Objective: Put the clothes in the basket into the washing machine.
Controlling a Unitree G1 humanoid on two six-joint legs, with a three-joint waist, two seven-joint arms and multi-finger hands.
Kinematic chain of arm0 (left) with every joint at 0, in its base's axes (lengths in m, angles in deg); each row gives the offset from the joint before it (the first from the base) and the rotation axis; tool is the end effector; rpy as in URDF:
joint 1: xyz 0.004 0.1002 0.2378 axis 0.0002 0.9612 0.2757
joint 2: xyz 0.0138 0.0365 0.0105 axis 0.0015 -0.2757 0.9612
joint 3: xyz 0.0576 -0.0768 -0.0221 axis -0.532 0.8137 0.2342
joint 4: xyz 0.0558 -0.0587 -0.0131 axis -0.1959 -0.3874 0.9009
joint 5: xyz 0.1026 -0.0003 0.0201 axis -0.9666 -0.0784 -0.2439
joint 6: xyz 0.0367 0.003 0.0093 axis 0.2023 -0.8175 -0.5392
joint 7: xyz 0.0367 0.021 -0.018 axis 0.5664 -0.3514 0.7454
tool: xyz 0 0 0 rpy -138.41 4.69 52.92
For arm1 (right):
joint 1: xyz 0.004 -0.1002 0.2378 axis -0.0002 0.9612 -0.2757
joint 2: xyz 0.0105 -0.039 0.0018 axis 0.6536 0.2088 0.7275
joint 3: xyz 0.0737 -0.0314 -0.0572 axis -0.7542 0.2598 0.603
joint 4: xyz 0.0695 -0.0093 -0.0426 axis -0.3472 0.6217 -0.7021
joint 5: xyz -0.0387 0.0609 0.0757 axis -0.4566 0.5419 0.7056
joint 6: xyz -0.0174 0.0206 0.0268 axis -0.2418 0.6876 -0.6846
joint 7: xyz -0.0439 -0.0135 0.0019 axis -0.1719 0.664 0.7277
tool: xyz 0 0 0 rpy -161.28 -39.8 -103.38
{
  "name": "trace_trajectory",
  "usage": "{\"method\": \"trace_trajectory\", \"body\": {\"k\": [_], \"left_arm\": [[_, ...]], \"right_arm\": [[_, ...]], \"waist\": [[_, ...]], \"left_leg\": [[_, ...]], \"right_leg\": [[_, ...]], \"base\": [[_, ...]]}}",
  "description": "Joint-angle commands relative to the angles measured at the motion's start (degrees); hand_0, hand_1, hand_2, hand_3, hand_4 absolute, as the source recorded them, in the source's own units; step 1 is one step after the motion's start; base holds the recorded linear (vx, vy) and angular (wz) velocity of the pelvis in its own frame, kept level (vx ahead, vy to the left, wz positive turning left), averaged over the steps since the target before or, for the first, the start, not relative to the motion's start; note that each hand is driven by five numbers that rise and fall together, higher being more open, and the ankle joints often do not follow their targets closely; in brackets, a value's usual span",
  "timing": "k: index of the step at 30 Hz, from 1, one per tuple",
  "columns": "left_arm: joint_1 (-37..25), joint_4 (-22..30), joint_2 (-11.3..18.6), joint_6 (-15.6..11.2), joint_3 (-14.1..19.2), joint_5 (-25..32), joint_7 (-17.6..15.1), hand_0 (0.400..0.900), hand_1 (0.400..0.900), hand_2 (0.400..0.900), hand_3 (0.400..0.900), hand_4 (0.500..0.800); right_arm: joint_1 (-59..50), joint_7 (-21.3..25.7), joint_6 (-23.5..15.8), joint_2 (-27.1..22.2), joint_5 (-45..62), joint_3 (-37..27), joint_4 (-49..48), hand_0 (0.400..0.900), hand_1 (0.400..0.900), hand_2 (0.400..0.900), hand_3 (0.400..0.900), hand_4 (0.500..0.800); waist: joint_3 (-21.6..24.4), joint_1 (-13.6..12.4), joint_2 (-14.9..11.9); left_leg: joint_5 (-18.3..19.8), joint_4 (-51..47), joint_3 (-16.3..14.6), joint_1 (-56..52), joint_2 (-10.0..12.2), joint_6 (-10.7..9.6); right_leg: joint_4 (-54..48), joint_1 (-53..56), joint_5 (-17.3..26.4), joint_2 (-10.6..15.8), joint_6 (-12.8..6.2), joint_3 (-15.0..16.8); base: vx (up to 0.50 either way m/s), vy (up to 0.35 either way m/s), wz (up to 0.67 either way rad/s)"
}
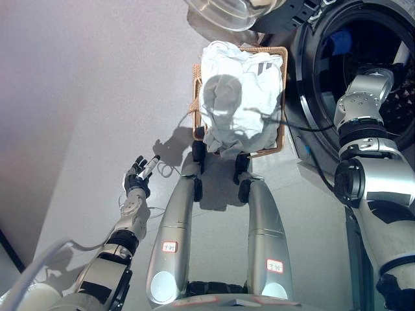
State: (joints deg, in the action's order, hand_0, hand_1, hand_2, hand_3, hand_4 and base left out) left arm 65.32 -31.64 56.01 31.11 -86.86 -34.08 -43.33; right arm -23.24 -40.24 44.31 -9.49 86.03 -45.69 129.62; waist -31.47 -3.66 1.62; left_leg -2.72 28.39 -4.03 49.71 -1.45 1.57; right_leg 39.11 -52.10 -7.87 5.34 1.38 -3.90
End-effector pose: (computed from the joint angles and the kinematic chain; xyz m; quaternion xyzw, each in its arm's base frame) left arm 0.2583 0.1930 -0.0105 -0.1591 0.1721 0.2019 0.9510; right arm 0.3527 -0.2632 0.2640 0.5723 -0.2355 -0.3259 0.7147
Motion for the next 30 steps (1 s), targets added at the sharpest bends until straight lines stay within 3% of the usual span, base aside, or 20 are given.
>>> {"method": "trace_trajectory", "body": {"k": [1, 8, 12, 16, 17, 18, 20, 21, 25, 27, 30], "left_arm": [[3.6, -3.2, -1.9, -0.6, -2.1, 1.2, -1.4, 0.9, 0.9, 0.9, 0.9, 0.8], [3.9, -3.3, -2.5, -0.3, -1.7, 1.2, -2.0, 0.9, 0.9, 0.9, 0.9, 0.8], [4.0, -3.4, -2.9, -0.1, -0.8, 1.3, -2.4, 0.9, 0.9, 0.9, 0.9, 0.8], [5.1, -4.4, -4.2, 0.9, 0.8, 0.8, -2.6, 0.9, 0.9, 0.9, 0.9, 0.8], [5.2, -4.3, -4.2, 0.9, 0.8, 0.8, -2.6, 0.9, 0.9, 0.9, 0.9, 0.8], [6.1, -5.2, -4.9, 1.5, 1.6, 0.2, -2.0, 0.9, 0.9, 0.9, 0.9, 0.8], [7.9, -6.5, -5.3, 2.1, 2.6, -2.1, -0.9, 0.9, 0.9, 0.9, 0.9, 0.8], [8.7, -7.0, -5.1, 2.4, 3.0, -2.9, -0.3, 0.9, 0.9, 0.9, 0.9, 0.8], [11.5, -12.4, -3.5, 4.0, 5.8, -9.7, 3.3, 0.9, 0.9, 0.9, 0.9, 0.8], [12.9, -14.2, -2.4, 4.7, 7.4, -11.8, 3.7, 0.9, 0.9, 0.9, 0.9, 0.8], [14.1, -17.0, -1.5, 5.2, 9.5, -14.1, 4.4, 0.9, 0.9, 0.9, 0.9, 0.8]], "right_arm": [[5.2, -1.2, -4.7, -3.8, -2.2, 0.8, -3.3, 0.9, 0.9, 0.9, 0.9, 0.8], [10.8, -1.7, -4.1, 2.0, -4.0, 1.3, -5.6, 0.9, 0.9, 0.9, 0.9, 0.8], [16.4, -1.8, -4.5, 8.3, -5.6, 2.2, -10.5, 0.9, 0.9, 0.9, 0.9, 0.8], [29.2, -3.5, -2.4, 16.2, -11.4, 6.9, -19.2, 0.9, 0.9, 0.9, 0.9, 0.8], [29.3, -3.4, -2.4, 16.3, -11.5, 6.9, -19.4, 0.9, 0.9, 0.9, 0.9, 0.8], [36.9, -4.3, -0.4, 18.8, -16.0, 9.1, -22.5, 0.9, 0.9, 0.9, 0.9, 0.8], [43.8, -4.4, 4.0, 18.1, -27.6, 12.5, -22.8, 0.9, 0.9, 0.9, 0.9, 0.8], [46.0, -4.0, 5.2, 17.8, -30.7, 13.0, -21.3, 0.9, 0.9, 0.9, 0.9, 0.8], [53.2, -5.7, 16.0, 12.8, -58.2, 19.9, -8.5, 0.9, 0.9, 0.9, 0.9, 0.8], [55.9, -4.5, 18.2, 11.8, -66.1, 21.3, -4.7, 0.9, 0.9, 0.9, 0.9, 0.8], [58.6, -6.9, 21.3, 12.7, -70.0, 20.5, 3.2, 0.9, 0.9, 0.9, 0.9, 0.8]], "waist": [[7.4, 1.3, 3.7], [7.2, 2.0, 3.4], [6.9, 2.6, 3.1], [6.7, 3.8, 1.8], [6.5, 3.8, 1.8], [6.8, 4.5, 1.0], [7.3, 4.9, 0.1], [8.1, 5.0, -0.3], [11.0, 4.6, -1.8], [13.0, 4.3, -2.1], [15.8, 4.1, -2.4]], "left_leg": [[8.2, 2.7, 0.9, 2.1, -1.3, -2.2], [8.6, 2.5, 0.9, 0.4, -1.3, -1.9], [8.7, 2.5, 0.7, -0.6, -1.4, -1.7], [8.6, 0.5, 0.4, -4.9, -1.2, -1.6], [8.5, 0.3, 0.5, -5.3, -1.2, -1.6], [8.5, -1.5, 0.6, -9.2, -1.2, -1.6], [8.3, -4.1, 0.8, -14.4, -1.2, -1.7], [8.3, -4.6, 0.9, -15.8, -1.3, -1.6], [7.5, -11.7, 1.0, -28.2, -1.4, -2.1], [7.0, -15.1, 1.5, -32.7, -1.6, -2.1], [5.7, -20.6, 2.2, -38.2, -1.8, -2.2]], "right_leg": [[-3.1, -2.6, 0.2, -0.7, -4.49, 1.8], [-3.6, -0.7, 0.3, -0.9, -4.36, 1.8], [-4.0, 0.5, 0.6, -1.0, -4.43, 1.7], [-6.4, 4.7, 1.2, -1.2, -4.55, 1.5], [-6.6, 5.1, 1.3, -1.2, -4.55, 1.5], [-9.1, 9.4, 1.6, -1.3, -4.7, 1.1], [-12.3, 15.0, 2.2, -1.5, -5.04, 1.0], [-13.4, 16.8, 2.4, -1.5, -5.14, 0.9], [-21.3, 29.8, 3.8, -1.9, -6.39, 0.1], [-25.0, 34.6, 4.3, -2.2, -6.68, -0.5], [-30.5, 40.1, 5.5, -2.5, -7.03, -1.2]], "base": [[-0.01, 0.006, -0.04], [0.0, 0.012, -0.03], [-0.01, 0.038, -0.06], [0.01, 0.035, -0.07], [0.06, 0.043, -0.08], [0.07, 0.048, -0.09], [0.1, 0.058, -0.09], [0.12, 0.054, -0.09], [0.12, 0.043, -0.03], [0.11, 0.009, 0.05], [0.07, -0.003, 0.08]]}}
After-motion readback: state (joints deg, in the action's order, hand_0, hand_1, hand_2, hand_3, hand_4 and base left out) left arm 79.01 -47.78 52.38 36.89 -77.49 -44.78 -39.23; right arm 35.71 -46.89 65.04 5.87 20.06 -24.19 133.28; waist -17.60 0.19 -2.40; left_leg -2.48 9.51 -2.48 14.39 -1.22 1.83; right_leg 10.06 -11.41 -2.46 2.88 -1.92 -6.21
